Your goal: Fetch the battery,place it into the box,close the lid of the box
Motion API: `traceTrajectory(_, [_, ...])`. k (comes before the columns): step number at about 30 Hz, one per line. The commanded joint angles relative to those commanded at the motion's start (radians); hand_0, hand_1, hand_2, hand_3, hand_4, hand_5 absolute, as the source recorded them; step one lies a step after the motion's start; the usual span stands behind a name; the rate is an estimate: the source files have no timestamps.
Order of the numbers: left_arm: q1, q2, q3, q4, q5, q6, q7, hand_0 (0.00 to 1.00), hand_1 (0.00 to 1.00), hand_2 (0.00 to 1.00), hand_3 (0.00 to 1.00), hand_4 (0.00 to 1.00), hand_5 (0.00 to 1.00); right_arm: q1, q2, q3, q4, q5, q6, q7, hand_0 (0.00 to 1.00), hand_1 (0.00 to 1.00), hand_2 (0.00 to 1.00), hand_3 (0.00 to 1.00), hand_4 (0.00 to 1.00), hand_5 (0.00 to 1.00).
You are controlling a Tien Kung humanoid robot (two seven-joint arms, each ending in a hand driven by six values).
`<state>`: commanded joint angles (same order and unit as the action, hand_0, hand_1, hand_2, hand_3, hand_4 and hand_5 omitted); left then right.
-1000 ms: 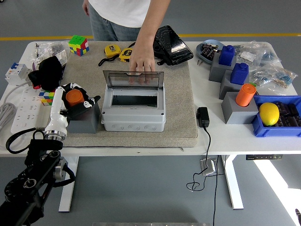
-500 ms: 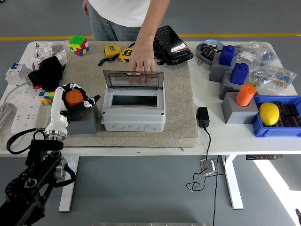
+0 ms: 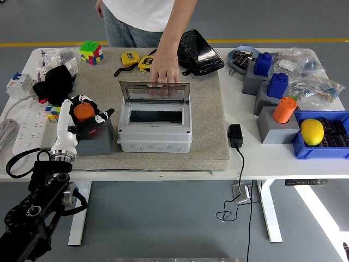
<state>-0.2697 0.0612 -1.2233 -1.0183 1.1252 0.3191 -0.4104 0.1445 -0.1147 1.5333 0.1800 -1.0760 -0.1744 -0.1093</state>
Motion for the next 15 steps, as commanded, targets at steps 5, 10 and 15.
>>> traceTrajectory(5, [-0.009, 0.003, -0.002, -0.001, -0.008, -0.001, -0.002, 0.074, 0.083, 0.111, 0.117, 0.996, 0.024, 0.000, 0.000, 0.002, 0.000, -0.001, -0.001, -0.001, 0.820, 0.760, 0.735, 0.794, 0.998, 0.998])
traceTrajectory(10, [-0.029, 0.017, -0.018, -0.009, -0.003, 0.000, 0.004, 0.072, 0.083, 0.111, 0.115, 0.991, 0.029, 0.003, 0.001, 0.005, 0.000, -0.001, -0.001, 0.000, 0.820, 0.760, 0.735, 0.794, 0.998, 0.998])
traceTrajectory(15, [-0.050, 0.042, -0.053, -0.031, 0.024, 0.007, 0.019, 0.071, 0.082, 0.111, 0.116, 0.985, 0.039, 0.004, 0.001, 0.009, 0.000, -0.001, -0.002, 0.000, 0.820, 0.760, 0.734, 0.794, 0.998, 0.998])
